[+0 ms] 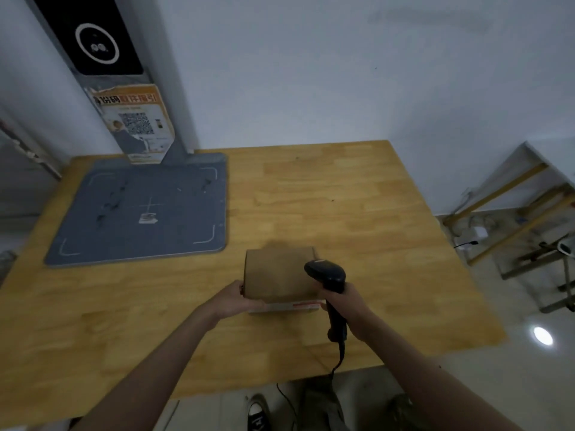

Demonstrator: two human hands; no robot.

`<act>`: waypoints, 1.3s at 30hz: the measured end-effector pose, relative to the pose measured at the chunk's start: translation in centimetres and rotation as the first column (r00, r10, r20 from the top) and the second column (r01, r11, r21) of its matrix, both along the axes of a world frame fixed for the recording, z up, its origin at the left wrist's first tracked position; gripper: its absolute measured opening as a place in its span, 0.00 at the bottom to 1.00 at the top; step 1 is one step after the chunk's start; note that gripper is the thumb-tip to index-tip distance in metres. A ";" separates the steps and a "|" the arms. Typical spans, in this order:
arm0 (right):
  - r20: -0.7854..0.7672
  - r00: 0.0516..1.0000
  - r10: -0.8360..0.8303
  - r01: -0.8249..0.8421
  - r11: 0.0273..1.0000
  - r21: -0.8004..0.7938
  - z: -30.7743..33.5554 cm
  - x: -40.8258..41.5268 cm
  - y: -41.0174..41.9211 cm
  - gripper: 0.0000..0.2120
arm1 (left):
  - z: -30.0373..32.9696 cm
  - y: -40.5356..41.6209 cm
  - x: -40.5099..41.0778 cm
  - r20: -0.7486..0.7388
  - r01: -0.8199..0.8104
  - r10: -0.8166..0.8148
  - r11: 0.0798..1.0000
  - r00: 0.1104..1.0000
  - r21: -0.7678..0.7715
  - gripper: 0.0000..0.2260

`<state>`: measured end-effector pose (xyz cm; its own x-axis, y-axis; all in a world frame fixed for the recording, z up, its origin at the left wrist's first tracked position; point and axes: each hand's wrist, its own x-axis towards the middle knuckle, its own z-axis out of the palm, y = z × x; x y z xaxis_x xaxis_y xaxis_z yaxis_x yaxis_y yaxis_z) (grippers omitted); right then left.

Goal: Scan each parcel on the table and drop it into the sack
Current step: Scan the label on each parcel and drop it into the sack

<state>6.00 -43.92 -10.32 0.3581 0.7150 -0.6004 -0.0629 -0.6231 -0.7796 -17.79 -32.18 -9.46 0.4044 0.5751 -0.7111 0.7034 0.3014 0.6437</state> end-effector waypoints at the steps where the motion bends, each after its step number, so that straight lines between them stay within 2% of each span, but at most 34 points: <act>1: -0.004 1.000 0.002 -0.003 1.000 -0.021 -0.4 -0.2 -0.4 0.13 | -0.8 -0.6 -0.2 -0.015 -0.032 0.032 0.999 0.999 -0.002 0.38; 7: -0.005 1.000 0.010 -0.010 0.998 -0.061 -1.3 0.5 -0.6 0.03 | -3.6 -1.6 -0.6 -0.018 -0.144 0.144 0.989 0.989 0.020 0.42; 11: 0.019 0.998 -0.061 0.061 0.998 0.005 -0.4 2.0 1.7 0.06 | -3.4 0.5 0.8 -0.032 -0.235 0.238 0.969 0.971 0.081 0.42; 14: -0.038 0.995 -0.087 0.087 0.996 0.015 0.0 2.9 4.2 0.09 | -3.2 2.7 2.3 -0.047 -0.297 0.304 0.948 0.951 0.116 0.39; 17: -0.115 0.991 -0.074 0.073 0.997 -0.016 0.0 2.7 6.3 0.08 | -3.1 4.5 3.1 -0.034 -0.349 0.352 0.934 0.935 0.068 0.40; 19: -0.151 0.985 -0.077 0.073 0.997 -0.028 -0.1 2.2 7.1 0.07 | -2.8 5.0 3.4 -0.024 -0.331 0.333 0.942 0.943 0.047 0.42; 22: -0.180 0.976 -0.121 0.123 0.992 -0.002 -0.1 2.1 7.0 0.05 | -2.3 5.2 2.9 0.000 -0.309 0.311 0.944 0.950 0.114 0.42; 27: -0.312 0.927 -0.210 0.233 0.972 0.040 -0.9 3.0 4.1 0.03 | -1.5 4.0 0.7 0.079 -0.314 0.304 0.926 0.949 0.210 0.37; 29: -0.287 0.930 -0.229 0.240 0.971 0.005 -1.7 2.6 2.8 0.03 | -2.4 2.6 0.4 0.053 -0.246 0.241 0.945 0.969 0.217 0.37; 34: -0.209 0.944 -0.257 0.248 0.966 -0.068 -3.4 2.0 1.0 0.09 | -4.7 0.2 -0.3 0.028 -0.151 0.149 0.959 0.989 0.239 0.45; 39: -0.183 0.954 -0.238 0.236 0.971 -0.032 -3.0 2.2 1.6 0.08 | -4.5 0.7 0.2 0.058 -0.119 0.108 0.959 0.992 0.255 0.41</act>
<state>8.21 -42.29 -13.36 0.3988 0.6167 -0.6787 -0.3518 -0.5806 -0.7343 -17.58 -31.49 -14.01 0.3527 0.7806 -0.5160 0.6441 0.1974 0.7390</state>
